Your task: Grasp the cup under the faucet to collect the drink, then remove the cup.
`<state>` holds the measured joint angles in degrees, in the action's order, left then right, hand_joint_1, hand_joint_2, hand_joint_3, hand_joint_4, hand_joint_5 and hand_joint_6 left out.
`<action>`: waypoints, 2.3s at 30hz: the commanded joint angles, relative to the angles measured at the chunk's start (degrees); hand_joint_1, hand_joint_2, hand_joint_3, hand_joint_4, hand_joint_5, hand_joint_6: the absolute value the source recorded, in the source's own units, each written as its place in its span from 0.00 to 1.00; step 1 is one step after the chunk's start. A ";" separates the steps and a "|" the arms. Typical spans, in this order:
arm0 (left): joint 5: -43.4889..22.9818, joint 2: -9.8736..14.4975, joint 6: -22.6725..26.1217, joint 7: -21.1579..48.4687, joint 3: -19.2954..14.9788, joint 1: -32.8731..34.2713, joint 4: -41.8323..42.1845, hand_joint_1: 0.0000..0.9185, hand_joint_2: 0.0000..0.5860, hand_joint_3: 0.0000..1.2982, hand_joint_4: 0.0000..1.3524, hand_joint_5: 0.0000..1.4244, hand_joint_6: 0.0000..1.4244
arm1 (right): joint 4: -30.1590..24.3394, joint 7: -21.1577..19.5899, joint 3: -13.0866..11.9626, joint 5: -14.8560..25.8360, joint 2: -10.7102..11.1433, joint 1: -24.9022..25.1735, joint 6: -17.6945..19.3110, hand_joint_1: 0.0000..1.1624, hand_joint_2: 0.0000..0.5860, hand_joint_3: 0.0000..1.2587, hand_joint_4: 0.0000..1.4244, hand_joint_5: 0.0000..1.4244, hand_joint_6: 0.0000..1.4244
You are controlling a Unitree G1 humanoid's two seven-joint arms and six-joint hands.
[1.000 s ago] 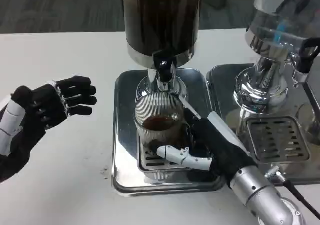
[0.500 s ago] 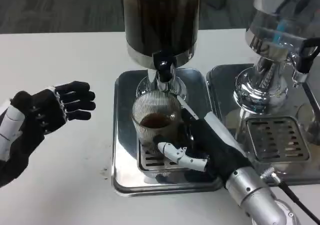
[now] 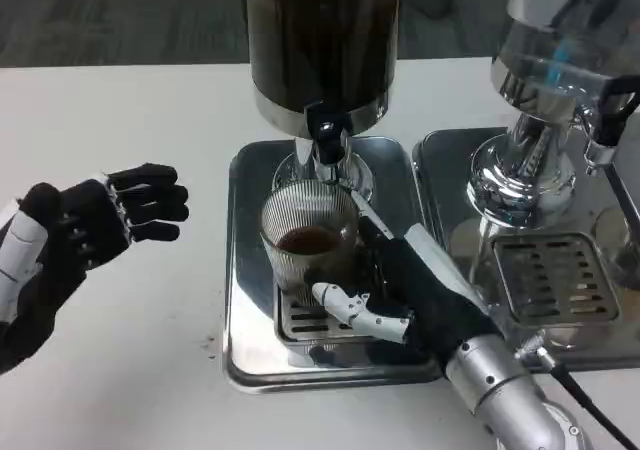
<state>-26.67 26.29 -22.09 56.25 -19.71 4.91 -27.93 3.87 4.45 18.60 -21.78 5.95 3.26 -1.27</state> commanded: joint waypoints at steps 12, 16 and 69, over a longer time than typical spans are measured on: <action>1.02 1.05 0.24 -0.11 0.35 0.14 -0.41 0.00 0.21 0.28 0.24 0.22 0.26 | 0.36 -2.73 0.16 0.88 -0.92 -1.32 2.82 0.39 0.10 0.00 0.00 0.00 0.08; 1.16 1.16 0.24 -0.08 0.41 0.27 -0.58 0.00 0.21 0.28 0.24 0.23 0.26 | 0.43 -3.38 0.51 0.32 -1.07 -1.55 2.85 0.39 0.09 0.00 0.00 0.01 0.09; 1.64 2.43 0.38 0.34 1.01 -0.11 -0.41 0.00 0.23 0.29 0.24 0.23 0.27 | 4.04 -6.34 -1.43 3.12 -0.81 -0.93 8.40 0.41 0.13 0.00 0.00 0.02 0.07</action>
<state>-25.77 27.99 -22.02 56.27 -19.12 5.00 -28.22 6.91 -1.96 17.94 -19.68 5.24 1.91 4.96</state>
